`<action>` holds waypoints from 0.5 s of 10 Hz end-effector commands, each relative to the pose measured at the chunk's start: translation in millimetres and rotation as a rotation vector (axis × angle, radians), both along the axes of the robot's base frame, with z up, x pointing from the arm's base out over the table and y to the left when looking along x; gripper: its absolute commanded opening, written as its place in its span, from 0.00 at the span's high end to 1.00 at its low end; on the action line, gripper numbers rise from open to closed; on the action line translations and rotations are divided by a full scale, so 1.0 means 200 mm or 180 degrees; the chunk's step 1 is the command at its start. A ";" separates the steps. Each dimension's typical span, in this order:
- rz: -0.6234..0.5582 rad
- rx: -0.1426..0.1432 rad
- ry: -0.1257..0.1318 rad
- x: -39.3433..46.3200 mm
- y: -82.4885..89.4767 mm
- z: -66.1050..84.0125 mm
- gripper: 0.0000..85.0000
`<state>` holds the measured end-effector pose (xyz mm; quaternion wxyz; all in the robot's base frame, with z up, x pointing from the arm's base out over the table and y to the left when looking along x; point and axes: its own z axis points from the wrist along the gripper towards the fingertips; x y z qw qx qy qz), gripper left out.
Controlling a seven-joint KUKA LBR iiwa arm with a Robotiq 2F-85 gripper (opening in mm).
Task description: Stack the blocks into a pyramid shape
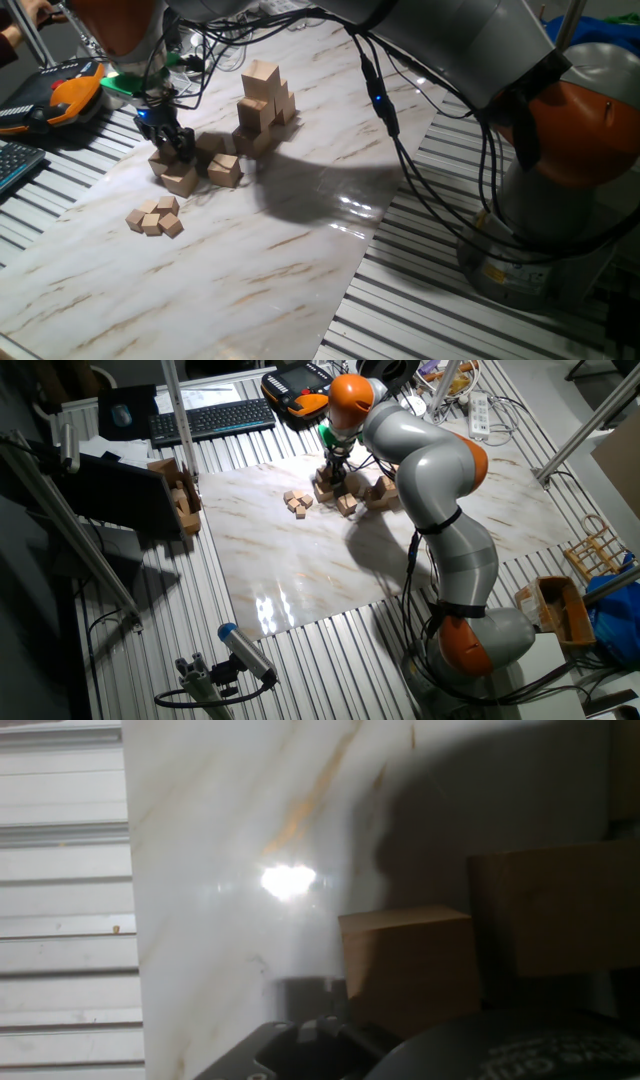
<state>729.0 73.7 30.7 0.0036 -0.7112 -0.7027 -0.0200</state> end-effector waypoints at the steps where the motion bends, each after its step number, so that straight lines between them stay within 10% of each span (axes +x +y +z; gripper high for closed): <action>1: -0.0001 0.0017 -0.0024 -0.003 0.00 0.00 0.80; 2: -0.0007 0.0032 -0.0063 -0.005 0.00 -0.01 1.00; 5: 0.0013 0.0026 -0.0035 -0.004 0.00 0.00 1.00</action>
